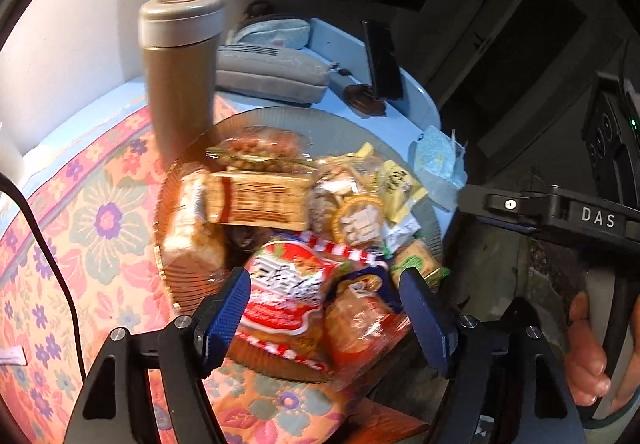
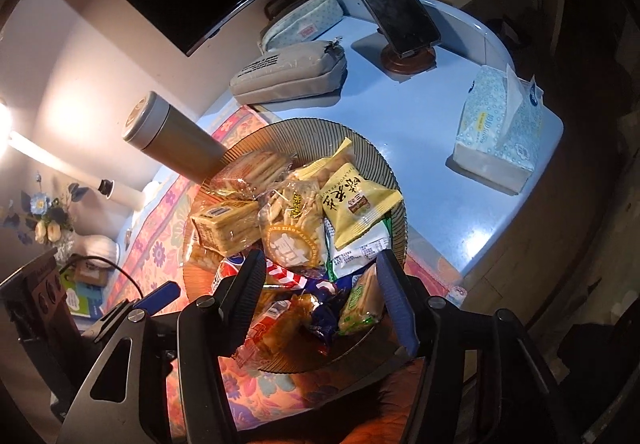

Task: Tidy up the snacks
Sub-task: 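Carry both held snacks onto the glass plate and open both grippers, then move left gripper to the white-pink stick packet while right moves to brown bar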

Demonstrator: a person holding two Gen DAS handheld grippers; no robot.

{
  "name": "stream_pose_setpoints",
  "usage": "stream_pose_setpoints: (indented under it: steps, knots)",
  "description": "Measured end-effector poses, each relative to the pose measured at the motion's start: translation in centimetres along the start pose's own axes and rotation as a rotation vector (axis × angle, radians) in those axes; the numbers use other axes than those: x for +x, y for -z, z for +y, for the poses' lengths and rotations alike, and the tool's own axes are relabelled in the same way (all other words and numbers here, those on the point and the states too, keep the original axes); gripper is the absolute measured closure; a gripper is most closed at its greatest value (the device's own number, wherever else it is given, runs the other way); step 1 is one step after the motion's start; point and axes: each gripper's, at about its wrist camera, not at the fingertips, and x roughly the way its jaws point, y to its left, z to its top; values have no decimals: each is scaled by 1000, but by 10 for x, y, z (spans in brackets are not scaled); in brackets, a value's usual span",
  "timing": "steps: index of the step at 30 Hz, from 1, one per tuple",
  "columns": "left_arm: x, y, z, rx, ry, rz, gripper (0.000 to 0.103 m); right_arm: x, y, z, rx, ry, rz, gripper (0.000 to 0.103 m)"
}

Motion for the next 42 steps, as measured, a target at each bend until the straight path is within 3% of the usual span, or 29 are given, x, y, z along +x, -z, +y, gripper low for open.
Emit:
stream_pose_setpoints:
  steps: [20, 38, 42]
  knots:
    - [-34, 41, 73, -192, -81, -6, 28, 27, 10, 58, -122, -45, 51, 46]
    - [-84, 98, 196, -535, -210, -64, 28, 85, 30, 174, -330, -122, 164, 46]
    - [-98, 115, 239, -666, -259, -77, 28, 100, 36, 207, -388, -141, 192, 46]
